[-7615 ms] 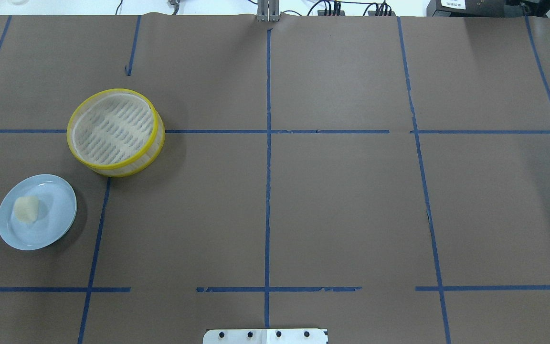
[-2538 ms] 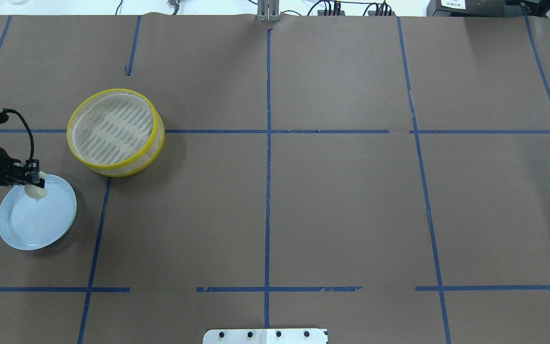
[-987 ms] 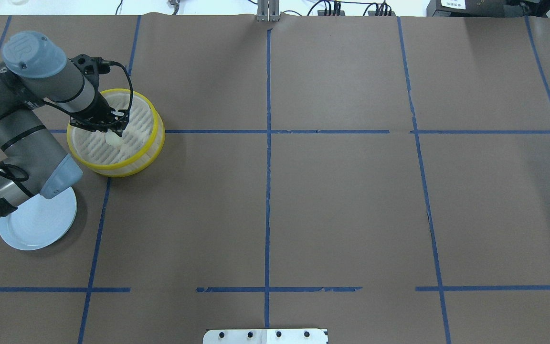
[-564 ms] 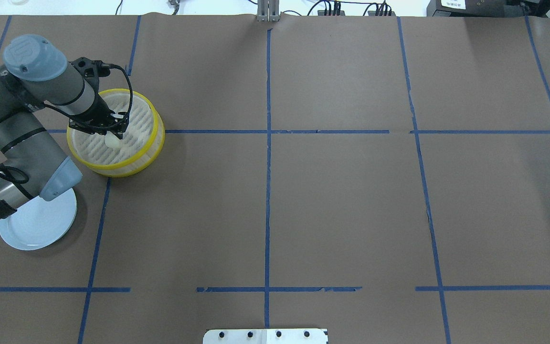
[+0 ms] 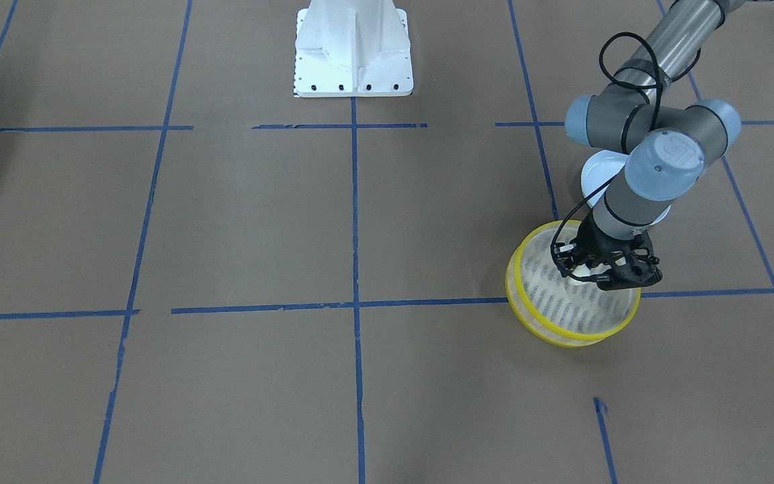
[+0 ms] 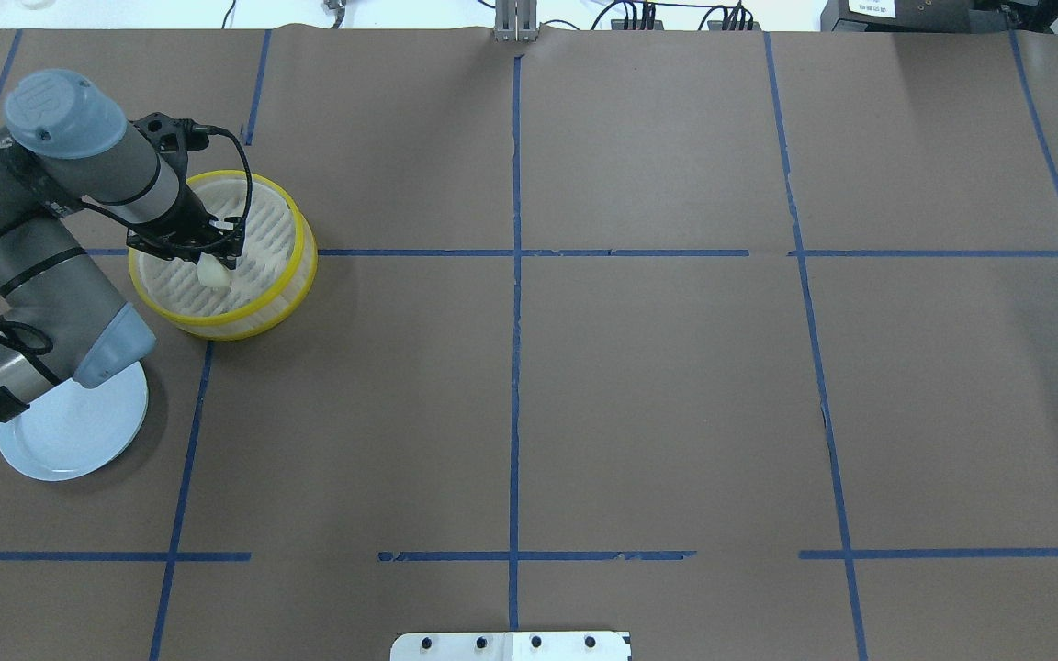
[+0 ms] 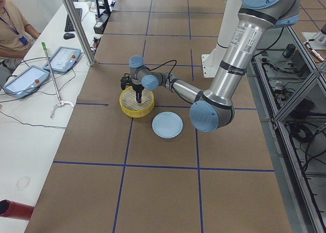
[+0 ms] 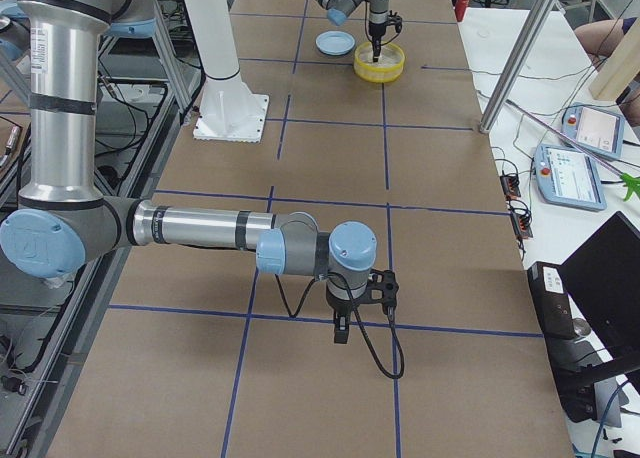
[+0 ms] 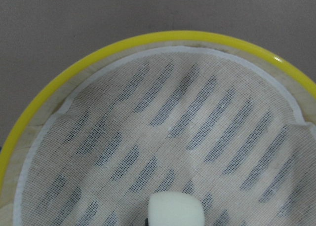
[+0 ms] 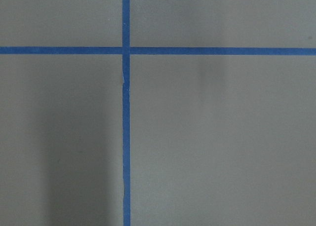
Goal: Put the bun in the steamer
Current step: 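Lower the bun onto the steamer mesh and open the left gripper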
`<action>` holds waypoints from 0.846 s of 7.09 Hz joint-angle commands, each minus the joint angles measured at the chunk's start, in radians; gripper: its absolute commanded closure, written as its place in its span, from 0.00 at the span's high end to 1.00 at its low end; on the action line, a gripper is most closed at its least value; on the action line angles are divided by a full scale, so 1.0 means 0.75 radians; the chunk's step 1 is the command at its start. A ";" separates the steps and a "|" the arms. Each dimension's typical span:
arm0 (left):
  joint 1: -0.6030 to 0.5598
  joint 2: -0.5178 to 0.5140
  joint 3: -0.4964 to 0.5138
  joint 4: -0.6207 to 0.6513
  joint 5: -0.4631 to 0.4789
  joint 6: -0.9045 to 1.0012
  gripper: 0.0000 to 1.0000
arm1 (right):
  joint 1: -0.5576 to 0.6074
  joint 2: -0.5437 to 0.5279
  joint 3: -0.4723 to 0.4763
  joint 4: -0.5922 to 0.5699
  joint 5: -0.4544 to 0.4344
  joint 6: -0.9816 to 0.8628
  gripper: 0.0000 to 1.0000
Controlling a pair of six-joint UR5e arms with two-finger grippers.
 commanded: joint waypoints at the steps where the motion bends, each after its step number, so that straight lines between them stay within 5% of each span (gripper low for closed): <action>1: 0.001 0.004 0.003 -0.002 0.002 0.005 0.55 | 0.000 0.000 0.000 0.000 0.000 0.000 1.00; 5: -0.001 0.006 -0.009 0.002 0.008 0.009 0.66 | 0.000 0.000 0.000 0.000 0.000 0.000 1.00; 6: -0.021 0.012 -0.030 0.005 0.010 0.007 0.81 | 0.000 0.000 0.000 0.000 0.000 0.000 1.00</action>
